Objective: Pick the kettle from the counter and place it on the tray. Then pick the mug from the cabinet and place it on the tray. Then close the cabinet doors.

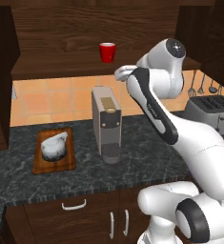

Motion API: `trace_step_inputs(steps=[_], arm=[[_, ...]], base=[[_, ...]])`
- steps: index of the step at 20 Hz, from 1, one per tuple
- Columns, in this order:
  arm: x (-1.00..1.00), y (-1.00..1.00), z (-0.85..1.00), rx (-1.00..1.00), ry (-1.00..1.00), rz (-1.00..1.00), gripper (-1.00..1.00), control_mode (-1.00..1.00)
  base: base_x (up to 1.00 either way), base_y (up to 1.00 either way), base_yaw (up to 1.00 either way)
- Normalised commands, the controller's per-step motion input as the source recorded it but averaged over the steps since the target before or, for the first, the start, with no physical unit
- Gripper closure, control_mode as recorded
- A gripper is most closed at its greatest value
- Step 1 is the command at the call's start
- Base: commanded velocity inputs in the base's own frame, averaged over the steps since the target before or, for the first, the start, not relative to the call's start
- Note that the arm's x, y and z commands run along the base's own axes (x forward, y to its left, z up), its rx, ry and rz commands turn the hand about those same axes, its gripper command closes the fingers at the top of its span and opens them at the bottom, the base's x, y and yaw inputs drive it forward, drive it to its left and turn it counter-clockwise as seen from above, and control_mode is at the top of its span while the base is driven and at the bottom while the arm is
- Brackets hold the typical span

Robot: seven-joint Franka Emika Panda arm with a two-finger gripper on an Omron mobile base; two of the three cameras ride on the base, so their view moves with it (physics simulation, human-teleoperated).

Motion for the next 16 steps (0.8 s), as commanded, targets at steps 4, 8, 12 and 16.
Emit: trace_step_inputs(steps=[4,8,12,16], arm=[[0.49,0.00,0.46,0.00,-0.04,0.00,-1.00,-1.00],[0.45,0.00,0.28,0.00,-0.05,0.01,-1.00,-1.00],[0.49,0.00,0.07,0.00,-0.04,0.02,-1.00,-1.00],[0.47,0.00,0.05,0.00,0.00,0.04,-1.00,-1.00]], base=[[0.00,0.00,0.00],[0.00,0.00,0.00],[0.00,0.00,0.00],[0.00,0.00,0.00]])
